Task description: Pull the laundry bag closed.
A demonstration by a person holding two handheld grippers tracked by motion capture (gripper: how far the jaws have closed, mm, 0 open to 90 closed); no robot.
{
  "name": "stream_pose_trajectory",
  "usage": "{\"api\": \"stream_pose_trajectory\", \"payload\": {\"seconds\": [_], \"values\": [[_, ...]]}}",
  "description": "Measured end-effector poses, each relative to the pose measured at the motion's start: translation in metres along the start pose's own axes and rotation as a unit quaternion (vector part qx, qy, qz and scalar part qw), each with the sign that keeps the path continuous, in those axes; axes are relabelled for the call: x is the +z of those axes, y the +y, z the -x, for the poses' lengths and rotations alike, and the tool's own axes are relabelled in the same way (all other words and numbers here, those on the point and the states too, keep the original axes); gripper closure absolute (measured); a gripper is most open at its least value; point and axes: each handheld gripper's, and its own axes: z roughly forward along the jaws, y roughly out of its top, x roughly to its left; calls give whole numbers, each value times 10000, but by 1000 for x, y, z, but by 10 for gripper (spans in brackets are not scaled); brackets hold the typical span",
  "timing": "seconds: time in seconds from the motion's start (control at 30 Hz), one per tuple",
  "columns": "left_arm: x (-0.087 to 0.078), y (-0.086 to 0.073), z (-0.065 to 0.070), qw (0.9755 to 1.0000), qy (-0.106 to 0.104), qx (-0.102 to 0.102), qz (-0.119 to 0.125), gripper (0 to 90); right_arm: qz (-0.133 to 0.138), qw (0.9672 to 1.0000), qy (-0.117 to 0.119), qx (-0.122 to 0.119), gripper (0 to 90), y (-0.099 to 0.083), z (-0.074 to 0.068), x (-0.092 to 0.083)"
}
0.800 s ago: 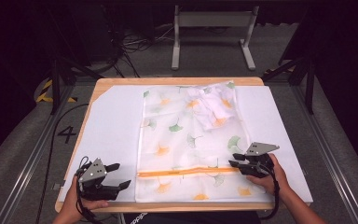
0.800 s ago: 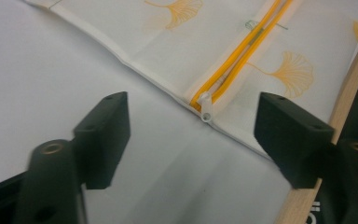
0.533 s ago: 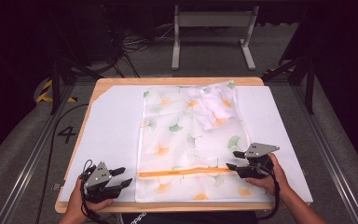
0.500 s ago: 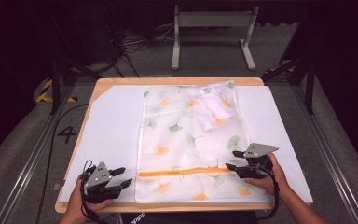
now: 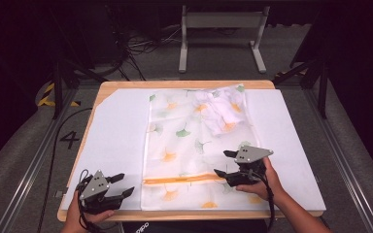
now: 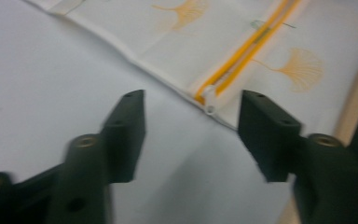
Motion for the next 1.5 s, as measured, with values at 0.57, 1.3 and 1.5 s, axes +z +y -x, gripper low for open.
{"api": "stream_pose_trajectory", "payload": {"seconds": [0.57,1.3,1.5], "values": [[27,11,22,9951,-699,552,-429,900,-84,9930,999,-625,738,79,-66,93],[37,5,21,9925,-842,629,-617,900,-840,9745,1665,-1244,844,106,-124,182],[37,4,21,9929,-851,585,-599,900,-1044,9709,1742,-1267,864,103,-123,186]]}}
